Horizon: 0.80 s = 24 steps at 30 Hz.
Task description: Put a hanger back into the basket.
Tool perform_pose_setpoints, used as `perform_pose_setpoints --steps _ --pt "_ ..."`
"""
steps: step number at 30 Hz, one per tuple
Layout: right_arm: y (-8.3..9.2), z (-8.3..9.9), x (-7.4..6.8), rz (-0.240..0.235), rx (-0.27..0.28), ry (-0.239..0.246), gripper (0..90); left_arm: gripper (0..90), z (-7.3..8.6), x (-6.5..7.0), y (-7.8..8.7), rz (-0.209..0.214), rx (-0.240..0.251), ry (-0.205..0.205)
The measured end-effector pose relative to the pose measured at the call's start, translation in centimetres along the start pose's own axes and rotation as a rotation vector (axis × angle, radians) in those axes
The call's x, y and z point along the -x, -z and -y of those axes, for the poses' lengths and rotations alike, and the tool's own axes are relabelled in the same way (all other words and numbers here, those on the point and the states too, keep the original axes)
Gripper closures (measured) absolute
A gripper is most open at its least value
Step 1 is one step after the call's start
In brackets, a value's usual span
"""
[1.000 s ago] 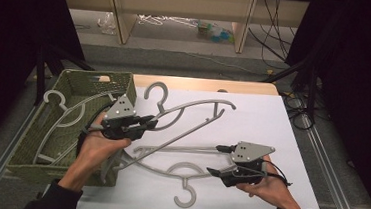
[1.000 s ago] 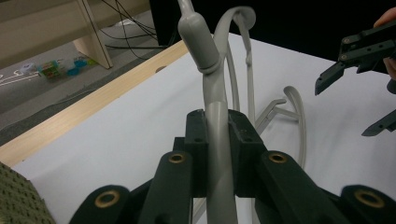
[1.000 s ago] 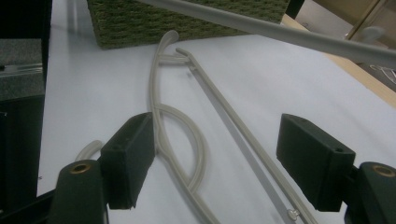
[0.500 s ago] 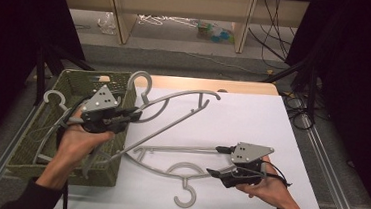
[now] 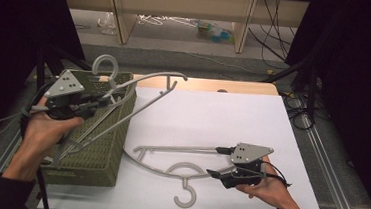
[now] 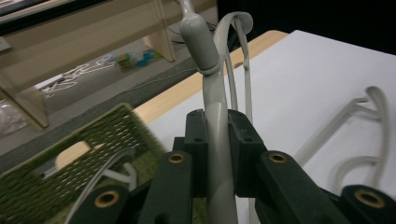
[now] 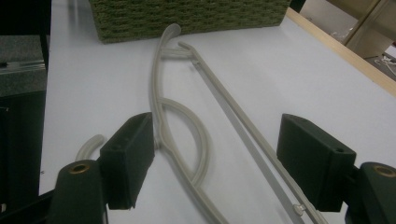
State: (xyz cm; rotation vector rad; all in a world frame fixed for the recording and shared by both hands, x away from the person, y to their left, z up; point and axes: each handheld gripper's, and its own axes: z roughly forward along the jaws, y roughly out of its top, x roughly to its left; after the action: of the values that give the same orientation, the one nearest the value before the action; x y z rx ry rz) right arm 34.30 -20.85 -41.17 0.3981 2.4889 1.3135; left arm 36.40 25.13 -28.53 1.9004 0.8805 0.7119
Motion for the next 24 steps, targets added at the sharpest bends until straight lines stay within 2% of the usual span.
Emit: perform_pose_setpoints --steps 1,2,3,5,7,8,10,11,12,19,23,24 --pt "0.0 0.0 0.0 -0.001 -0.004 -0.002 28.6 79.4 0.4 -1.1 0.3 -0.025 -0.007 0.009" --pt "0.0 0.0 0.0 0.001 -0.002 -0.001 28.6 79.4 0.4 -1.1 0.3 -0.025 -0.007 0.009" --pt "0.0 0.0 0.0 -0.004 -0.006 -0.002 28.6 79.4 0.8 -2.2 0.7 -0.055 -0.007 0.019" --pt "-0.1 0.1 0.0 -0.001 -0.004 -0.001 28.6 79.5 1.1 -2.7 0.8 -0.065 -0.002 0.022" --pt "-0.1 0.1 -0.1 -0.005 -0.008 -0.003 28.7 79.4 1.6 -3.7 1.0 -0.091 -0.009 0.027" --pt "-0.1 0.1 -0.1 -0.006 -0.007 -0.004 28.7 79.4 2.2 -4.6 1.2 -0.114 -0.013 0.046" --pt "-0.2 0.1 -0.1 -0.004 -0.005 -0.001 28.6 79.5 2.8 -5.5 1.2 -0.138 -0.017 0.057" --pt "-0.2 0.1 -0.1 -0.004 -0.005 -0.001 28.6 79.4 2.8 -5.5 1.2 -0.138 -0.017 0.057" --pt "-0.2 0.1 -0.1 -0.004 -0.007 -0.001 28.7 79.4 3.4 -6.3 1.2 -0.16 -0.027 0.058" --pt "-0.2 0.1 -0.1 -0.005 -0.007 -0.009 26.8 79.4 4.9 -8.0 1.3 -0.183 -0.026 0.06" --pt "-0.2 0.1 -0.1 -0.004 -0.004 -0.012 25.3 79.4 5.7 -8.9 1.0 -0.198 -0.027 0.029" --pt "-0.2 0.1 -0.1 -0.004 -0.005 -0.011 25.3 79.4 5.8 -9.0 0.9 -0.201 -0.03 0.032"
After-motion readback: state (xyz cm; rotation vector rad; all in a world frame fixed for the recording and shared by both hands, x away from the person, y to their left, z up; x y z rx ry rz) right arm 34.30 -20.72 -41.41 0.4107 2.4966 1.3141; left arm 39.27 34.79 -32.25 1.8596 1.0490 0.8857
